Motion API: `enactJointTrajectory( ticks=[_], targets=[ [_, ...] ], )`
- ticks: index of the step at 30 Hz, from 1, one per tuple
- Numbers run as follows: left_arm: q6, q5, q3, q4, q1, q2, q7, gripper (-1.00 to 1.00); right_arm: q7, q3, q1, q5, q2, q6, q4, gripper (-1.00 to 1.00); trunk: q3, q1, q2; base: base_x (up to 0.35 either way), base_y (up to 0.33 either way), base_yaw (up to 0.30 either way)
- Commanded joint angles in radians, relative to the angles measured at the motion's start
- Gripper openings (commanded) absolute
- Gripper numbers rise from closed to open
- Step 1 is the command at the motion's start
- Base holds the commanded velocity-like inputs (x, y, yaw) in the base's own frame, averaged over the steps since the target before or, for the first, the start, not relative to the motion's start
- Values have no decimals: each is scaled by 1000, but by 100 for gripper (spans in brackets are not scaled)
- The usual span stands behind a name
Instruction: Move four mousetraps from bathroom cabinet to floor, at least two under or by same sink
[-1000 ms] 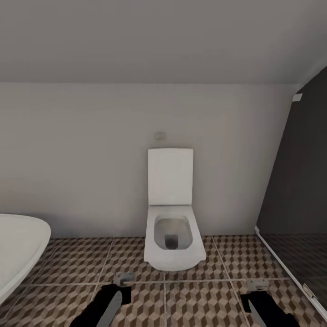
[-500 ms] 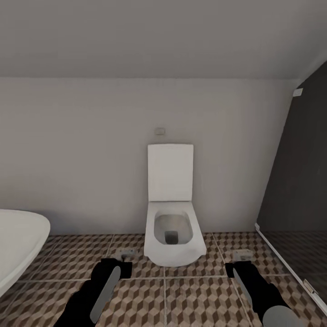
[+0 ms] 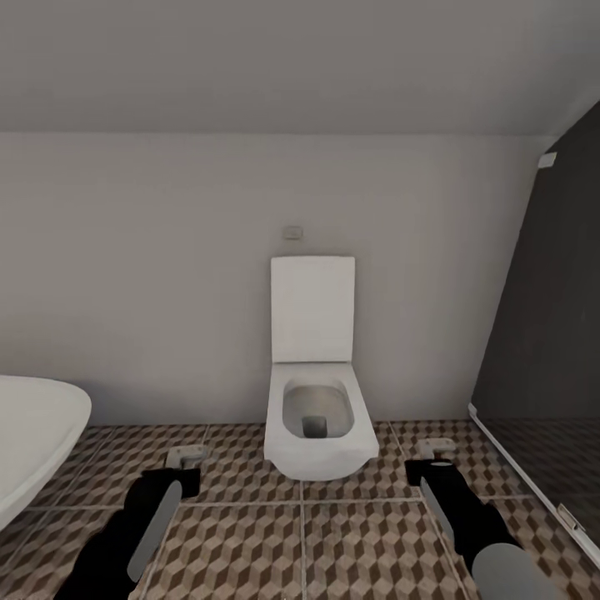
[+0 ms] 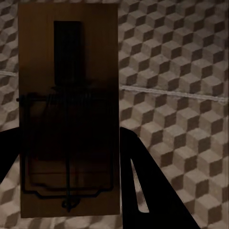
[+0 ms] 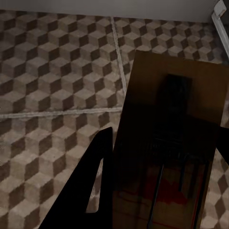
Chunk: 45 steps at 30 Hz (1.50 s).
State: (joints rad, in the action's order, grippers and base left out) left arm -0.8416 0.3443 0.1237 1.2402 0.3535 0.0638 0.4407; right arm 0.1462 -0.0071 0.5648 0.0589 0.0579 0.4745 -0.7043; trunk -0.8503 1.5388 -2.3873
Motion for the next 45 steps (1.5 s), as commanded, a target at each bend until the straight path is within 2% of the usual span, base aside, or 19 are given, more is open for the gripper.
enactJointTrajectory(
  ticks=[1, 3, 14, 27, 41, 45],
  targets=[
    [3, 6, 3, 4, 1, -2, 10, -100, -1, -1, 2, 5, -2, 2, 0, -100, -4, 4, -8, 0, 0, 0],
    [8, 6, 3, 5, 1, -3, 10, -100, -1, -1, 3, 5, -3, -1, 2, -100, -11, 11, -22, 0, 0, 0],
    [15, 12, 2, 15, 1, -16, 8, -100, -2, -3, 4, 4, -4, -6, 7, -100, -11, 11, -22, 0, 0, 0],
    [16, 8, 1, 32, 1, -30, 12, -100, -2, -2, 4, 4, -4, -5, 7, -100, -51, 61, -113, 0, 0, 0],
    [20, 7, -1, 68, 1, -28, 11, -100, -2, -1, 4, 5, -5, -8, 5, -100, -105, 68, -116, 0, 0, 0],
    [44, 6, 0, 92, 1, -30, 10, -100, -2, 0, 5, 5, -6, -12, -4, -100, -121, 69, -117, 0, 0, 0]
  ],
)
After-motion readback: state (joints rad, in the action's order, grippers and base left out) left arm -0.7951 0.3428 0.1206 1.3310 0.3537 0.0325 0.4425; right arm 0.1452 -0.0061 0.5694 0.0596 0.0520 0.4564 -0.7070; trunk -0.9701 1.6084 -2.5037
